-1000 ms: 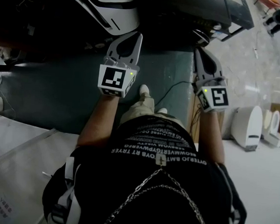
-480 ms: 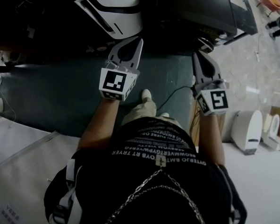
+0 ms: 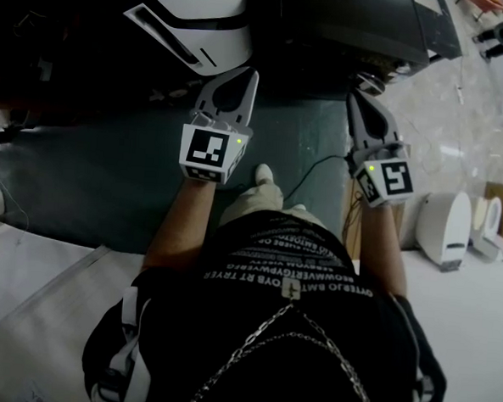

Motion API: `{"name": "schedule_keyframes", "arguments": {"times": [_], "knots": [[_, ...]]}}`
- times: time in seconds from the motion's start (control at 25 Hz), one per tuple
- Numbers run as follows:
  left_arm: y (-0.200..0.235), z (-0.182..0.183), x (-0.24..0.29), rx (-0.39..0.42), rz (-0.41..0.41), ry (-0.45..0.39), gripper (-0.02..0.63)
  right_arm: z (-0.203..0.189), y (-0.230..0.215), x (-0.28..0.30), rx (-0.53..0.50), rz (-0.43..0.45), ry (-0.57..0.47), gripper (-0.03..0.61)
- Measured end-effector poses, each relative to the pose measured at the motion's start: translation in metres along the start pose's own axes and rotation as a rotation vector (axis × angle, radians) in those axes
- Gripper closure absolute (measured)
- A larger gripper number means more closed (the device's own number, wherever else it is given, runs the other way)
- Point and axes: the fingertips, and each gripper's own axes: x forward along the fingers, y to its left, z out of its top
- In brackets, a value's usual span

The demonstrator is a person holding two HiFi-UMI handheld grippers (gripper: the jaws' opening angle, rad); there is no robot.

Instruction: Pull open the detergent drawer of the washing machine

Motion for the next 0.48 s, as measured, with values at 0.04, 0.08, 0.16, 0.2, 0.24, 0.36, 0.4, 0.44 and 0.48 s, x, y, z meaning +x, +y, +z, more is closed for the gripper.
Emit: {"name": "schedule_keyframes", "arguments": {"times": [0.04, 0.08, 0.16, 0.2, 0.24, 0.36, 0.4, 0.44, 0.48], "knots": [[0.004, -0.001, 0.003, -0.001, -0.006, 0.0, 0.611, 0.0, -0.001, 0.004, 0.005, -0.005, 0.003, 0.589], [0.008, -0.001, 0.006, -0.002, -0.012, 0.0, 0.611, 0.001, -0.002, 0.008, 0.01, -0.011, 0.005, 0.589], [0.014, -0.002, 0.011, -0.003, -0.024, -0.001, 0.611, 0.002, -0.003, 0.014, 0.016, -0.025, 0.005, 0.589], [0.016, -0.003, 0.013, -0.004, -0.029, -0.003, 0.611, 0.002, -0.004, 0.017, 0.017, -0.032, 0.004, 0.589], [0.018, -0.004, 0.016, -0.007, -0.034, -0.004, 0.611, 0.002, -0.005, 0.019, 0.018, -0.04, 0.003, 0.589], [0.022, -0.008, 0.023, -0.006, -0.053, 0.001, 0.611, 0.0, -0.009, 0.022, 0.026, -0.062, 0.007, 0.589], [0.022, -0.008, 0.025, -0.003, -0.06, 0.003, 0.611, -0.001, -0.01, 0.022, 0.029, -0.069, 0.011, 0.589], [0.022, -0.009, 0.026, -0.002, -0.068, 0.005, 0.611, -0.001, -0.011, 0.021, 0.03, -0.078, 0.018, 0.589], [0.022, -0.009, 0.027, -0.003, -0.077, 0.007, 0.611, -0.002, -0.013, 0.019, 0.029, -0.09, 0.03, 0.589]]}}
